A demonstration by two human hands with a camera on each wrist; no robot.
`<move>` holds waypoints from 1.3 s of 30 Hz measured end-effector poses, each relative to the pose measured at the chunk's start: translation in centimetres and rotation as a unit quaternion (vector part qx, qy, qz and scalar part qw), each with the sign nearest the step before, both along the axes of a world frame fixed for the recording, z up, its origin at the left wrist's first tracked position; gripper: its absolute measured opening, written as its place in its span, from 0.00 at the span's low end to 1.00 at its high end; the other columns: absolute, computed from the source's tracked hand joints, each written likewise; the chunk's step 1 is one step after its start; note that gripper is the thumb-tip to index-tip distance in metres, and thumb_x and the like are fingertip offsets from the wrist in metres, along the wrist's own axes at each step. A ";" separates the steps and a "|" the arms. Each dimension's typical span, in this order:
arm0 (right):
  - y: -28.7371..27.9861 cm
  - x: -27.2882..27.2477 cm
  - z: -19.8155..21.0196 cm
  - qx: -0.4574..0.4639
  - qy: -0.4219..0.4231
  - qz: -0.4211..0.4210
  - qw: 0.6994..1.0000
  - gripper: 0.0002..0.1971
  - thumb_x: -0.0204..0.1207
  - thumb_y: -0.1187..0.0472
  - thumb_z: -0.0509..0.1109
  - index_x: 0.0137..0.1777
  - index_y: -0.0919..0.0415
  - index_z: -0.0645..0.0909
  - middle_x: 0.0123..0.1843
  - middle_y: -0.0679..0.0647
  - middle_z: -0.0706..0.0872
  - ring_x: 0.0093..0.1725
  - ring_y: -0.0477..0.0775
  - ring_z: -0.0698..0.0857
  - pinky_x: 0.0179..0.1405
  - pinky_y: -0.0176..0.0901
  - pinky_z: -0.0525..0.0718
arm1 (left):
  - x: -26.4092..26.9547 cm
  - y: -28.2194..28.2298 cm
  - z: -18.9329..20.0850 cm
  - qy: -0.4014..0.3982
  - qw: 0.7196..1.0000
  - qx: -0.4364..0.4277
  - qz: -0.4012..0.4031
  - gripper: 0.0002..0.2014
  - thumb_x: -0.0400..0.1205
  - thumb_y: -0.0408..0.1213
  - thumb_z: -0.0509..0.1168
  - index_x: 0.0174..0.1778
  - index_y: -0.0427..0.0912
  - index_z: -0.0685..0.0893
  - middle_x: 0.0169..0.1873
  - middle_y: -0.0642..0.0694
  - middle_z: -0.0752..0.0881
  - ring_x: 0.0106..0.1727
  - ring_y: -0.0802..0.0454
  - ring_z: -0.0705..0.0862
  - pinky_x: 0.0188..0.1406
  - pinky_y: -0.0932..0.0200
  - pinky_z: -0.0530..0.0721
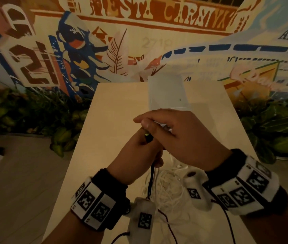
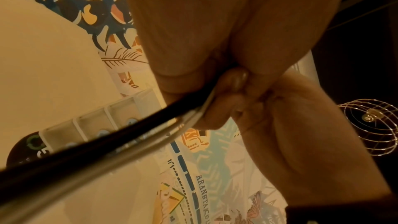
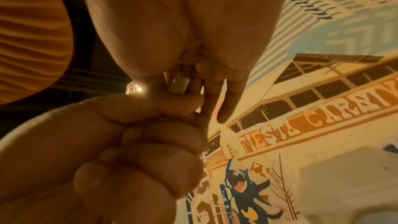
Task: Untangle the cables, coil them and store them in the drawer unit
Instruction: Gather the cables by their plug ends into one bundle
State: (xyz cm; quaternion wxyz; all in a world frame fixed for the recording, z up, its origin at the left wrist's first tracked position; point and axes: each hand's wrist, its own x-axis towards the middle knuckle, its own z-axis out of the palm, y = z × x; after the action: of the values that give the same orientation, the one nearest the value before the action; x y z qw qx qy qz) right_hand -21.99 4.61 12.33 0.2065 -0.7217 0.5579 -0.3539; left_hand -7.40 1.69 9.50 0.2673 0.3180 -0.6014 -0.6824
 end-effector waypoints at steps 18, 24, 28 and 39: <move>1.1 -1.7 -2.2 0.082 -0.032 0.091 0.992 0.23 0.90 0.45 0.55 0.85 0.39 0.65 0.76 0.36 0.78 0.75 0.35 0.76 0.71 0.38 0.78 | -0.9 0.2 -0.9 -0.021 0.999 0.028 -0.004 0.07 0.80 0.35 0.58 0.48 0.50 0.79 0.27 0.45 0.68 0.26 0.53 0.65 0.28 0.55 0.67; -0.2 -3.3 -0.2 0.115 0.008 0.114 0.987 0.25 0.87 0.42 0.52 0.80 0.46 0.76 0.77 0.38 0.80 0.76 0.32 0.74 0.74 0.27 0.71 | -2.0 0.6 -0.6 -0.034 0.999 0.028 -0.022 0.08 0.82 0.35 0.60 0.38 0.44 0.71 0.23 0.55 0.68 0.25 0.56 0.66 0.28 0.58 0.71; -1.5 -3.7 0.5 0.163 0.070 0.156 0.972 0.26 0.87 0.39 0.50 0.80 0.42 0.76 0.74 0.37 0.82 0.72 0.34 0.79 0.73 0.38 0.78 | -2.4 0.4 -0.5 -0.054 0.997 0.044 -0.016 0.16 0.89 0.24 0.56 0.35 0.39 0.69 0.23 0.51 0.65 0.24 0.57 0.64 0.28 0.57 0.69; -3.1 -5.1 0.7 0.009 0.071 0.087 0.994 0.13 0.85 0.48 0.69 0.66 0.47 0.88 0.55 0.40 0.90 0.57 0.36 0.86 0.57 0.33 0.82 | -2.2 -0.4 -0.7 -0.033 0.999 0.020 0.029 0.10 0.91 0.34 0.60 0.46 0.53 0.76 0.23 0.57 0.68 0.25 0.56 0.65 0.29 0.59 0.73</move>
State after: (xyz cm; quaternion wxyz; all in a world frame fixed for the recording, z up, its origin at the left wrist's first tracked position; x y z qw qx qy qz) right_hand -27.12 1.51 13.07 0.2029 -0.7887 0.5098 -0.2772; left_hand -9.62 1.33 8.79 0.2606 0.3636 -0.5863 -0.6754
